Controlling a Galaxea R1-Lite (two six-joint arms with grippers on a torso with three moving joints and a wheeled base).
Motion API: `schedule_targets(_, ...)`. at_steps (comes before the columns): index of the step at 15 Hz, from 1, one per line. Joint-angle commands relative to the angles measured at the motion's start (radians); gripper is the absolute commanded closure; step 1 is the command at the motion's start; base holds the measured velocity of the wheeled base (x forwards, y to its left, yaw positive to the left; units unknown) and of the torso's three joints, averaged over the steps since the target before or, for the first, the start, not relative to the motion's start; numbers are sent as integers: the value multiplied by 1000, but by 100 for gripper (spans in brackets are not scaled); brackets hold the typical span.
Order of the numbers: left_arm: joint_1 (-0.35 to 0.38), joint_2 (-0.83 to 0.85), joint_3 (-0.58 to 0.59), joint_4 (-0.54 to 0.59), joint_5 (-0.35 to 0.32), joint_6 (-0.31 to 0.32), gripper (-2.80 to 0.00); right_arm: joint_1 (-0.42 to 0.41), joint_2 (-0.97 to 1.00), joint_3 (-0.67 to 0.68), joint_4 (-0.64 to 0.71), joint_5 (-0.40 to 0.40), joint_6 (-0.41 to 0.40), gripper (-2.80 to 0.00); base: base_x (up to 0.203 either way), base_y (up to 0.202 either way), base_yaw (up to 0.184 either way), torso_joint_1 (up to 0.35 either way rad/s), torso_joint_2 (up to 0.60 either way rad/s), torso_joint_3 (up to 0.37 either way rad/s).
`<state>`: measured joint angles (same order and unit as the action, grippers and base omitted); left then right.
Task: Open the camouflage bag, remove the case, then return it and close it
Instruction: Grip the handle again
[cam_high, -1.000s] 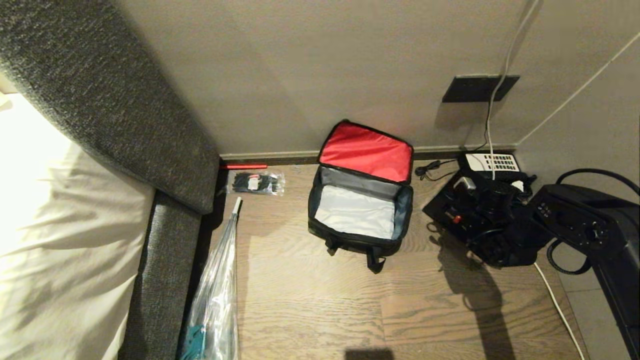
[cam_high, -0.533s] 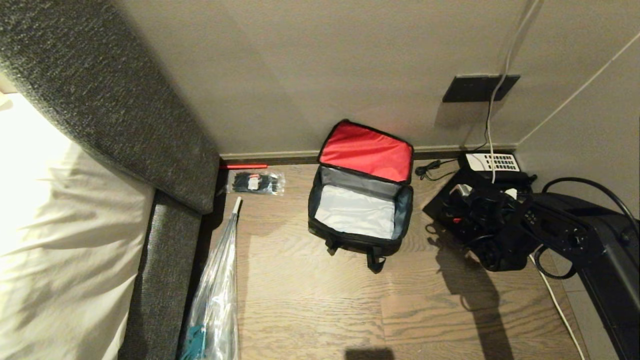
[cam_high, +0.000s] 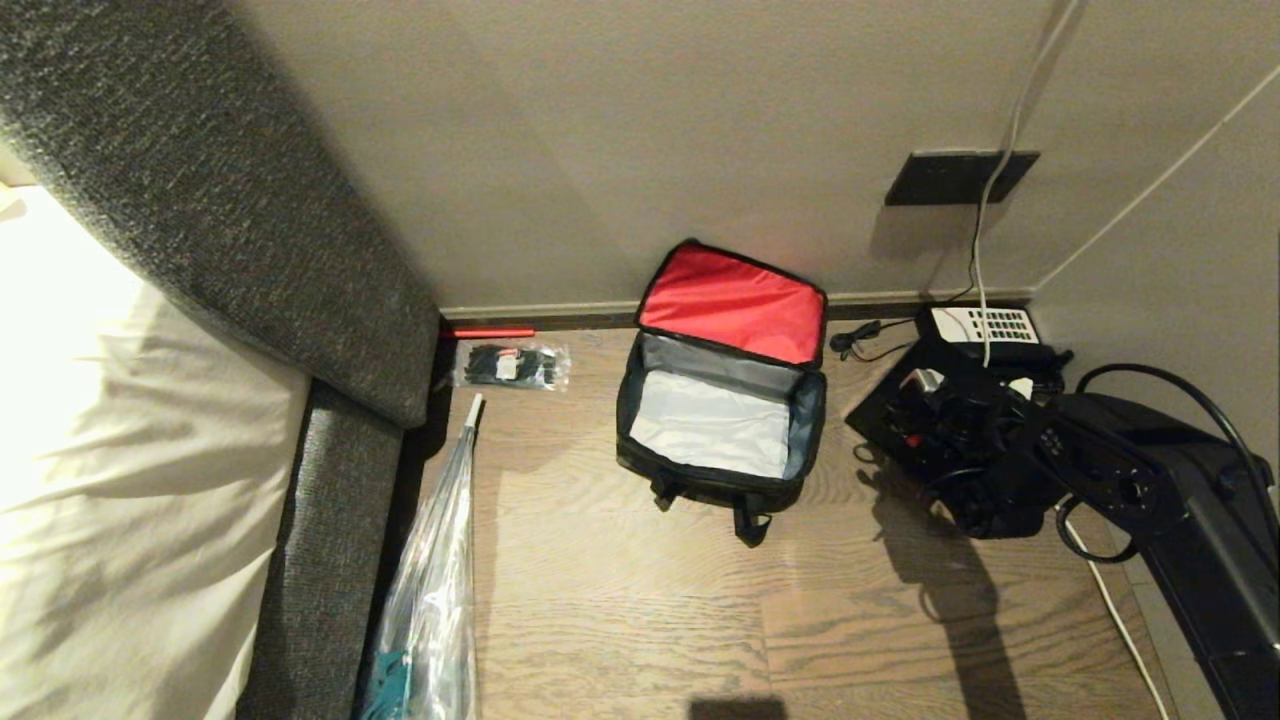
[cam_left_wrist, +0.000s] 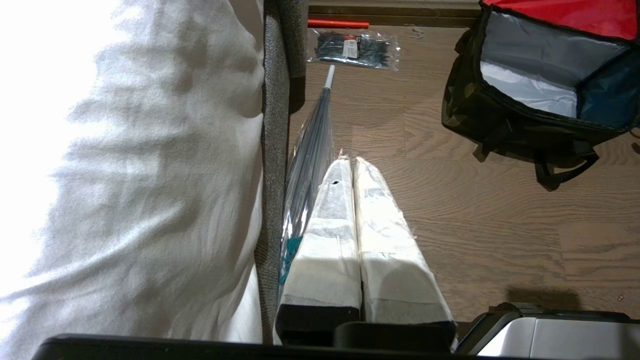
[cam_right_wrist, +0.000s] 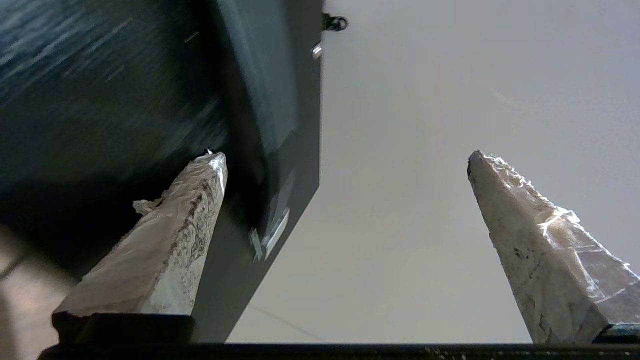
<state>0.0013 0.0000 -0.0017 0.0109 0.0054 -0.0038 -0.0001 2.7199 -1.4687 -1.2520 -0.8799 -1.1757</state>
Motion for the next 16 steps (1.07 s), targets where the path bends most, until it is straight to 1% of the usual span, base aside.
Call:
schedule_targets(1,0,-2,0,0,1,-1,0,-20,25,-57,0,-19,-18,-280,0,0,0,0,0,0)
schedule_targets(3,0,-2,0,0,1,-1,0,-35,40,-122,9,-18,-39,-280,0,0,0,0,0,0)
schedule_targets(5,0,-2,0,0,1,-1,0,-55,63,-237,55,-19,-59,-280,0,0,0,0,0,0)
schedule_targets(6,0,-2,0,0,1,-1,0,-71,79,-264,87,-19,-64,-280,0,0,0,0,0,0)
schedule_targets(8,0,-2,0,0,1,-1,0,-85,97,-312,100,-18,-89,-280,0,0,0,0,0,0)
schedule_targets(9,0,-2,0,0,1,-1,0,-89,99,-321,97,-19,-117,-280,0,0,0,0,0,0)
schedule_targets(10,0,-2,0,0,1,-1,0,-90,101,-318,92,-19,-128,-280,0,0,0,0,0,0)
schedule_targets(15,0,-2,0,0,1,-1,0,-104,109,-311,79,-13,-122,-280,0,0,0,0,0,0)
schedule_targets(16,0,-2,0,0,0,-1,0,-104,107,-303,68,-10,-127,0,0,0,0,0,0,0)
